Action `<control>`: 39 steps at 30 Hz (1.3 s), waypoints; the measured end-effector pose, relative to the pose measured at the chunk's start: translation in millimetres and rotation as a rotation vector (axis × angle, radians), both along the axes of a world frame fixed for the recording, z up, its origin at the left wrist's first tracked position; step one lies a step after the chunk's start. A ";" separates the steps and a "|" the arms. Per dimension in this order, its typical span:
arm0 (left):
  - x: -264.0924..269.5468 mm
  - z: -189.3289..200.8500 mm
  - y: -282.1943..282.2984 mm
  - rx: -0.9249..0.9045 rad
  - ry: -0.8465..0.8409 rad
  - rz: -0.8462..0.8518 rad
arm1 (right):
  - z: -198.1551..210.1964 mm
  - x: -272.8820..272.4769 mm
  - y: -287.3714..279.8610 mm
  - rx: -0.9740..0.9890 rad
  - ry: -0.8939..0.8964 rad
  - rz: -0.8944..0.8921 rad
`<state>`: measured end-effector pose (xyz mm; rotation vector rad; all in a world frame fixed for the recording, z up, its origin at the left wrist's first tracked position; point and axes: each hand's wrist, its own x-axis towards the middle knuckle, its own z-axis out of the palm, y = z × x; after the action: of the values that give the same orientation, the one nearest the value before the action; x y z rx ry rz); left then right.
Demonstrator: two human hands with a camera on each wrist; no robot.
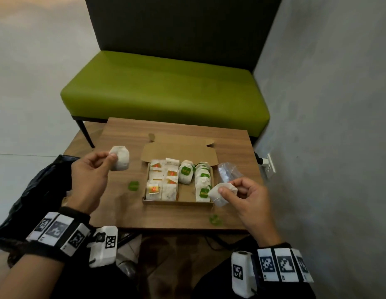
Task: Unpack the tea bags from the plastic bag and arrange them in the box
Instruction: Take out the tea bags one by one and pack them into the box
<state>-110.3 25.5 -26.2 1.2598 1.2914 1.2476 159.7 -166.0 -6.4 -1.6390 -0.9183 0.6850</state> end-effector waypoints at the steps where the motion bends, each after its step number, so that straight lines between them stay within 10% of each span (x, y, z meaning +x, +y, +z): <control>1: -4.5 -7.8 3.1 -0.035 0.057 0.028 | -1.2 -3.0 2.5 -0.001 -0.005 0.004; 8: -0.7 -37.6 1.0 -0.259 0.641 -0.162 | -10.1 -16.6 9.3 -0.005 -0.003 -0.011; 11: 6.4 -29.6 -6.3 -0.024 0.993 -0.118 | -14.0 -18.9 5.7 -0.050 -0.009 0.040; 19: 75.5 7.1 -86.8 0.118 0.334 -0.936 | -10.9 -24.8 1.9 -0.077 0.026 0.225; 39: 107.7 17.3 -100.5 -0.063 -0.250 -0.598 | -33.2 -36.9 -14.8 -0.109 0.145 0.343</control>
<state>-2.5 -75.1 -9.0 1.2705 0.6911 0.8861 122.8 -180.8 -39.6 -1.5166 -1.0828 1.0911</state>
